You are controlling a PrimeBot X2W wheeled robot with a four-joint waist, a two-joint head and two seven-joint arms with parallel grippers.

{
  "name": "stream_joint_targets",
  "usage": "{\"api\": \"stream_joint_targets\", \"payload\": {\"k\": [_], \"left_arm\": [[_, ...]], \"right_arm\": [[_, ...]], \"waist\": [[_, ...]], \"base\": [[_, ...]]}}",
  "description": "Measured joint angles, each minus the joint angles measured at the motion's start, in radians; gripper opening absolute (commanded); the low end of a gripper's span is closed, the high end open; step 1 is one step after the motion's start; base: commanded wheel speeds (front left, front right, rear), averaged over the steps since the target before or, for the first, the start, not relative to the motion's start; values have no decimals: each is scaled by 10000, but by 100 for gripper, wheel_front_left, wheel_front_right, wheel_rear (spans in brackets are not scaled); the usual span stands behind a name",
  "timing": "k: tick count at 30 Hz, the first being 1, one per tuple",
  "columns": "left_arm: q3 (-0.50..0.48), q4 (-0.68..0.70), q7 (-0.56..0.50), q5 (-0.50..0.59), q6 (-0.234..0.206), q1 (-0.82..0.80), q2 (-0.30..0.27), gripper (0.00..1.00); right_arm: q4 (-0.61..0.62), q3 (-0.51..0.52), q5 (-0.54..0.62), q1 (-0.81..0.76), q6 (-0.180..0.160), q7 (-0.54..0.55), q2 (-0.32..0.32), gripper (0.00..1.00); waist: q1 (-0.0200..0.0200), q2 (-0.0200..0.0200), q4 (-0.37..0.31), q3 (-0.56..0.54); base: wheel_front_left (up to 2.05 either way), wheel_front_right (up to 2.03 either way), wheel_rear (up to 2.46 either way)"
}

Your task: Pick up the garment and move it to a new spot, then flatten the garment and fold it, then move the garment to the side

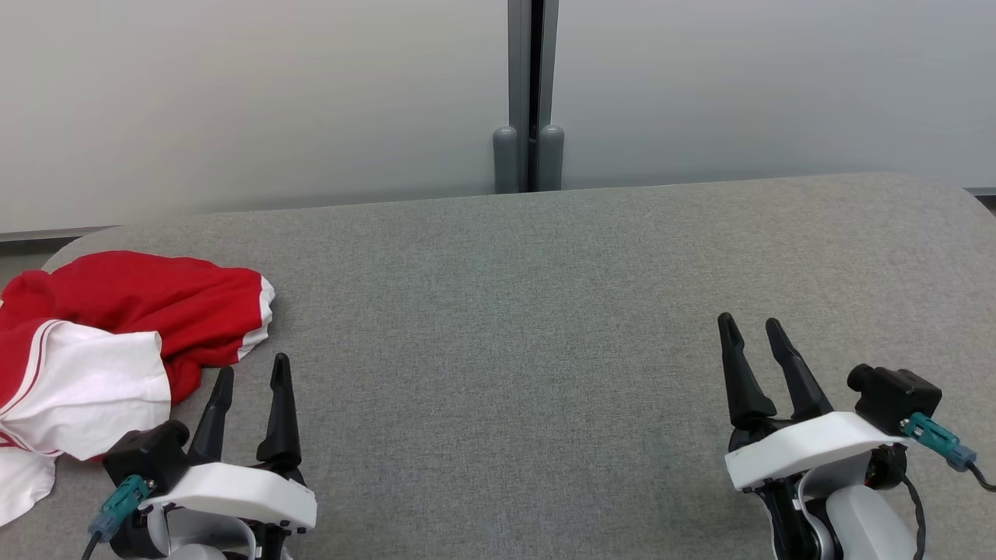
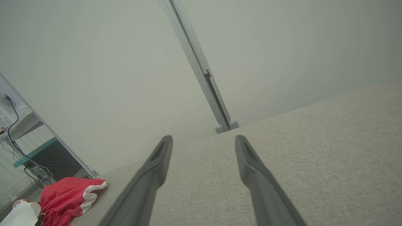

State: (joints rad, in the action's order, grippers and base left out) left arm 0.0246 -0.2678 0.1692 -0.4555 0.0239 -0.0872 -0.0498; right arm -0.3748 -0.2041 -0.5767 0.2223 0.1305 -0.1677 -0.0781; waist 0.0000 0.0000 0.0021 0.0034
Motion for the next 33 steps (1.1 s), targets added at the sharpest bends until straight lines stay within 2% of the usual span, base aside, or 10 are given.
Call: {"api": "stream_joint_targets", "payload": {"k": [17, 33], "left_arm": [[123, 31, 378, 1488, -33, 0, -19, 100], [165, -17, 690, 2633, -134, -2, -21, 100]], "right_arm": [[-512, -284, 1348, 291, 0, -372, 6, 100], [-579, -56, 2794, 451, 0, -702, 117, 100]], "waist": [[0, 0, -7, 0], [0, 0, -106, 21]], "base": [[0, 0, 0], [0, 0, 0]]}}
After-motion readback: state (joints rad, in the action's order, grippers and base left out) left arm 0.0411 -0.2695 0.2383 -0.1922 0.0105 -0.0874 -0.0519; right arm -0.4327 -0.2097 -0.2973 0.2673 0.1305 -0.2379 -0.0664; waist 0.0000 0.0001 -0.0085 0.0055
